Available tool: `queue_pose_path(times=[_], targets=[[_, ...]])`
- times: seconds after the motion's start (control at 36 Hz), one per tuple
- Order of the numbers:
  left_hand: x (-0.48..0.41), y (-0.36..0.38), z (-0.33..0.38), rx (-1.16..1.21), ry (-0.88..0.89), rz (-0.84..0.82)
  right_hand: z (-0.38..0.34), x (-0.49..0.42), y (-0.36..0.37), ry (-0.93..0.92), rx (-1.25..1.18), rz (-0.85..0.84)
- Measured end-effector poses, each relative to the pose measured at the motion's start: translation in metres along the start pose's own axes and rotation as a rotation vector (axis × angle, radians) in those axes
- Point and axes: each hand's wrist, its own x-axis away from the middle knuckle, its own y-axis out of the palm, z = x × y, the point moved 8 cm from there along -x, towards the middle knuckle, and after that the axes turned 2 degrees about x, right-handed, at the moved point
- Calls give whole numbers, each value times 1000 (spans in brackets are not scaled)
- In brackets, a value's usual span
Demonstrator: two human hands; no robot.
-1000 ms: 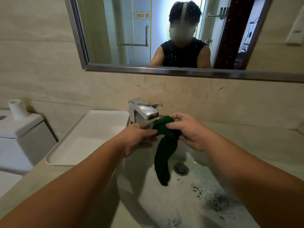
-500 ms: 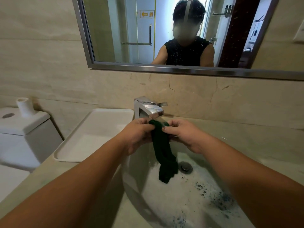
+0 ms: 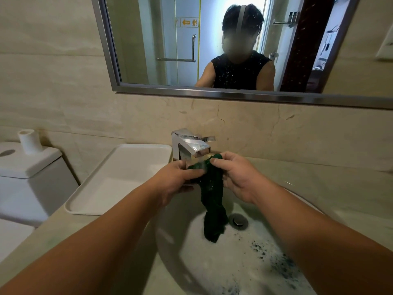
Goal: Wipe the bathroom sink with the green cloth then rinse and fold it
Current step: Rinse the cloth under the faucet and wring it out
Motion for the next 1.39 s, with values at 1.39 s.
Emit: queue_pose_path(times=[1.39], targets=[[27, -17, 43, -380, 54, 212, -77, 30, -75, -168, 980, 33]])
